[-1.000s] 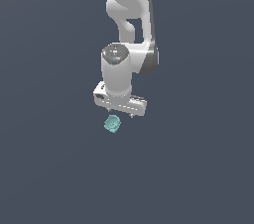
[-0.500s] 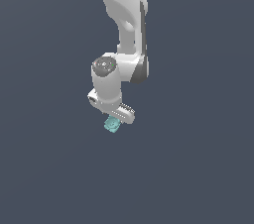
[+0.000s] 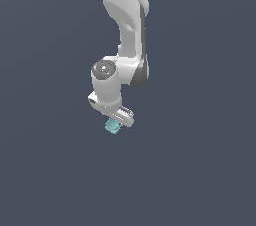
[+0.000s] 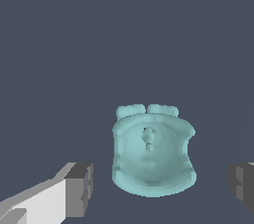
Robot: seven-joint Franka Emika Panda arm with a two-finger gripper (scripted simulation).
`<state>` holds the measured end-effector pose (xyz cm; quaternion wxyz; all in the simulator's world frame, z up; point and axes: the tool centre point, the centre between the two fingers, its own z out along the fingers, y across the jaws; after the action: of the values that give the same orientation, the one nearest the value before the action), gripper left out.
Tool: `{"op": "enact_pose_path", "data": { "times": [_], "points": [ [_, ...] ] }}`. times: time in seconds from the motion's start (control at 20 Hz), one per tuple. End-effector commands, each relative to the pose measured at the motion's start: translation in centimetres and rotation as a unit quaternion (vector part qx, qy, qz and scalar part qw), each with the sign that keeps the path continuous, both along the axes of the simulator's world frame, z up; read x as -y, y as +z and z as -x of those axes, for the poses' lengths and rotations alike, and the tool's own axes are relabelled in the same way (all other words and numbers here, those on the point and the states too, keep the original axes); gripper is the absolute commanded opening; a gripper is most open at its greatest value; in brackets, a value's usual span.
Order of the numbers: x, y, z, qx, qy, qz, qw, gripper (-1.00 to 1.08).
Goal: Pick up the object and move it to a goal position.
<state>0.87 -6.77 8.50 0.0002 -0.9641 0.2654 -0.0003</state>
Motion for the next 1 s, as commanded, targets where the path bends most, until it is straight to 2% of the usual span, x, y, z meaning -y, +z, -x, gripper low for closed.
{"op": "enact_pose_path", "data": {
  "times": [0.0,0.3,0.55,0.6,0.95],
  "points": [
    [0.0,-0.9,0.1,-0.001,0.0,0.0,1.0,1.0],
    [0.1,-3.9,0.1,0.0,-0.003,0.0,1.0,1.0],
    [0.1,-4.6,0.0,0.0,-0.003,0.0,1.0,1.0],
    [0.1,-4.6,0.0,0.0,-0.003,0.0,1.0,-1.0],
    [0.1,-4.6,0.0,0.0,-0.003,0.0,1.0,-1.0]
  ]
}}
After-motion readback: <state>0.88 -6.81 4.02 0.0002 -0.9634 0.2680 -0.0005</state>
